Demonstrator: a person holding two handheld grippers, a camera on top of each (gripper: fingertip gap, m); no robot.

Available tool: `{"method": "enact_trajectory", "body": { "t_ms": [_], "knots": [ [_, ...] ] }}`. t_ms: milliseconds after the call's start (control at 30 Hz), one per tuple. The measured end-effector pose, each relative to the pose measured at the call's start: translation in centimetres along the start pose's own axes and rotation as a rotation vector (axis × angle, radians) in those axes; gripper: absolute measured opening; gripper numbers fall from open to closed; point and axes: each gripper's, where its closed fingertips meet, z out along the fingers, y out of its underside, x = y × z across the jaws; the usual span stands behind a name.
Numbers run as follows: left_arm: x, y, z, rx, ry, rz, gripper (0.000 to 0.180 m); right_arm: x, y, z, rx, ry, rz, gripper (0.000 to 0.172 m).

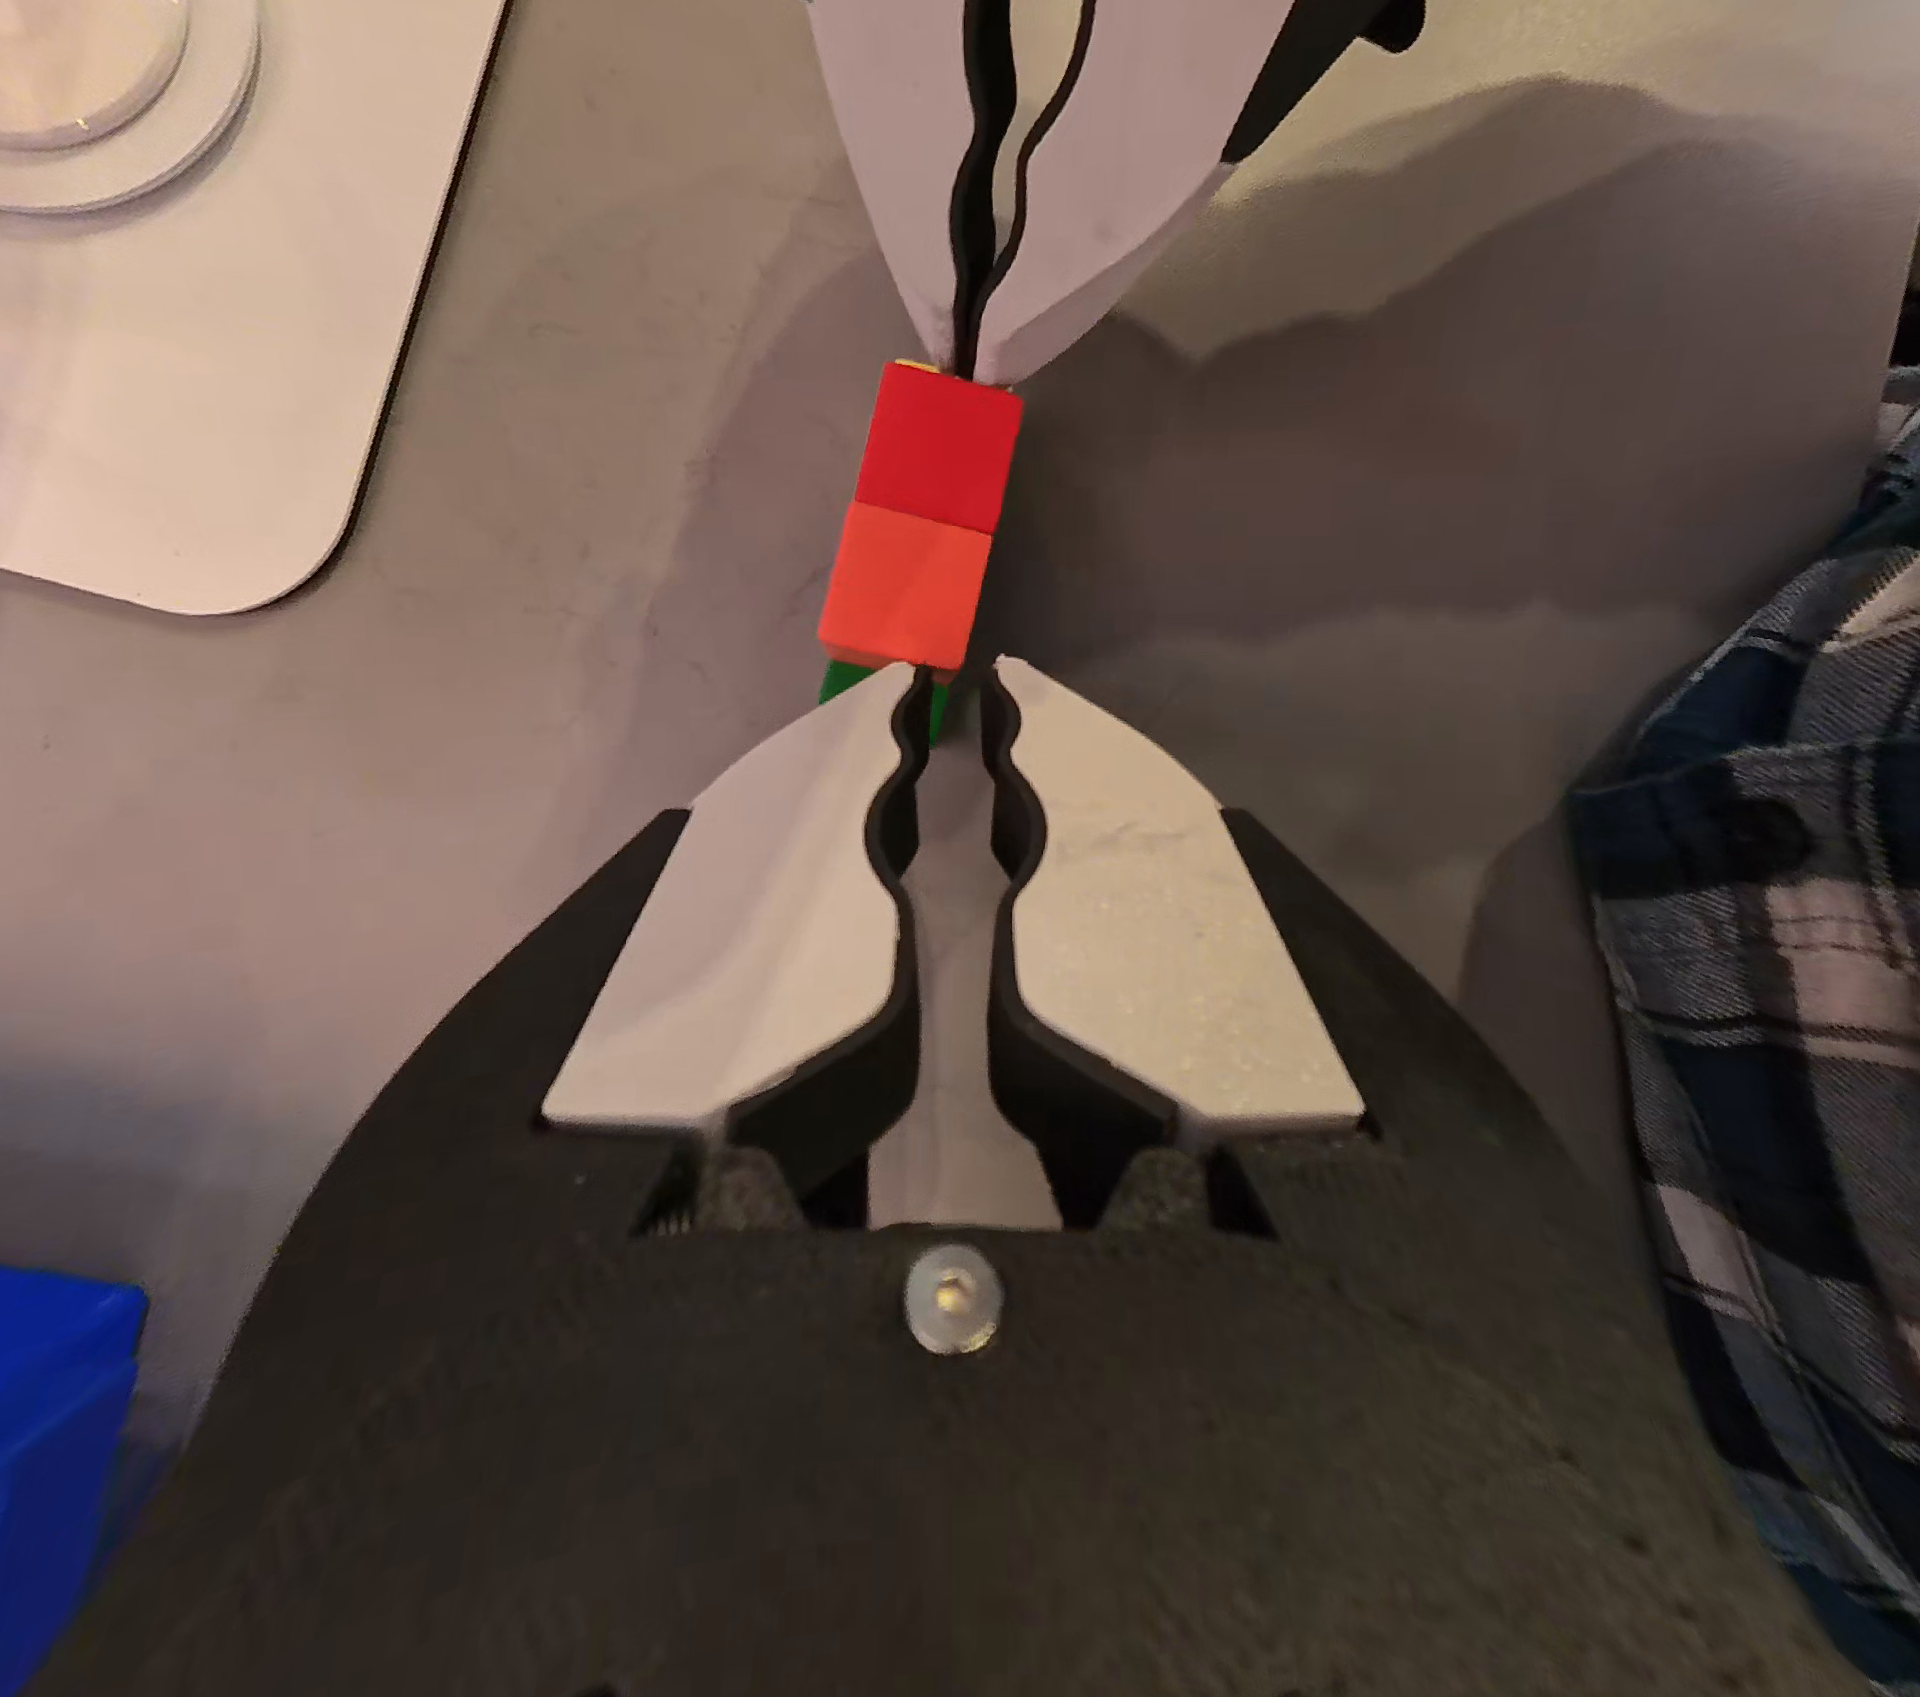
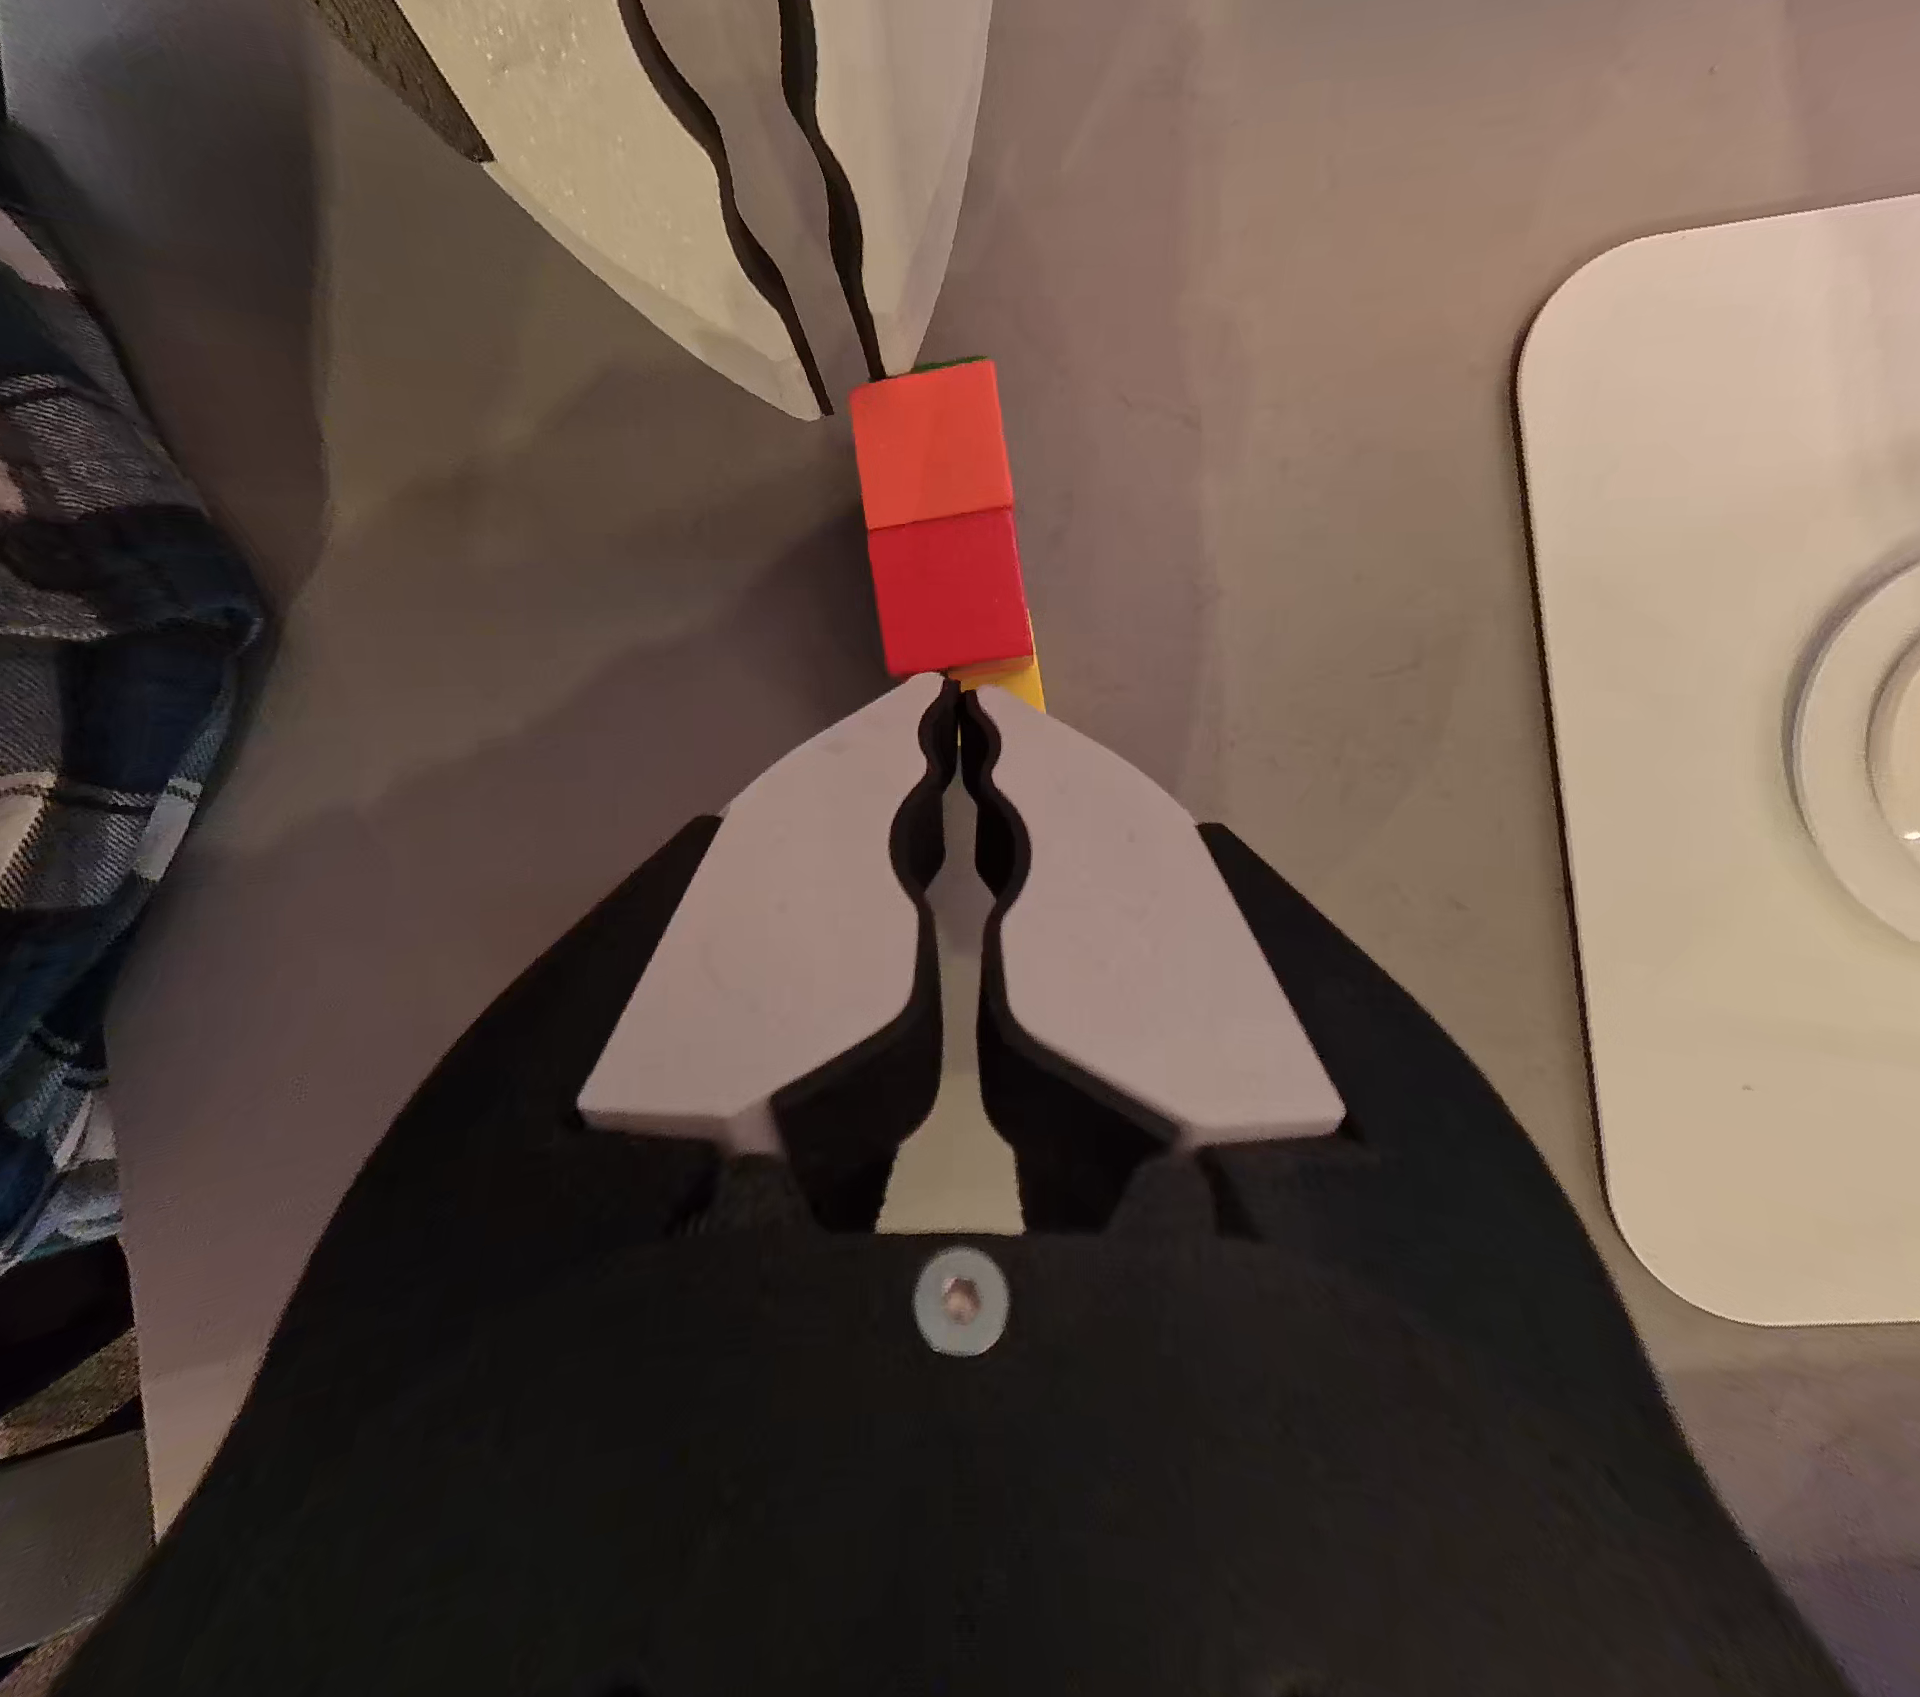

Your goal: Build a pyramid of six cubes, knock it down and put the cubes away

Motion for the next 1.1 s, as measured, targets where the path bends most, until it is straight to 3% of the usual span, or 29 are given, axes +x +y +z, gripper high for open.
{"method": "enact_trajectory", "body": {
  "t_ms": [200, 300, 433, 600, 833, 1067, 1100],
  "knots": [
    [0.2, 0.2, -0.3, -0.013, -0.004, 0.001, 0.012, 0.3, -0.1, -0.6, 0.015, 0.018, 0.01, 0.0],
    [-1.2, 1.0, -3.0, -0.027, -0.074, 0.003, 0.02, 0.3, 0.1, -1.7, 0.047, 0.032, 0.033, 0.0],
    [-8.2, 3.3, -10.6, -0.04, -0.283, -0.048, 0.021, 0.1, 1.4, -2.7, 0.063, 0.043, 0.072, 0.0],
    [-18.5, 10.2, -16.9, -0.285, -0.458, -0.125, 0.055, -0.3, 2.4, -2.9, 0.066, 0.041, 0.099, 0.0],
    [-24.6, 20.1, -14.9, -0.639, -0.377, -0.282, 0.065, -0.7, 2.0, -2.8, 0.088, 0.042, 0.105, 0.0],
    [-25.2, 22.6, -13.6, -0.805, -0.306, -0.389, 0.044, -0.5, 2.6, -2.9, 0.097, 0.043, 0.125, 0.0],
    [-25.2, 22.6, -13.5, -0.809, -0.293, -0.395, 0.035, -0.5, 2.6, -2.9, 0.099, 0.042, 0.125, 0.0]
  ]
}}
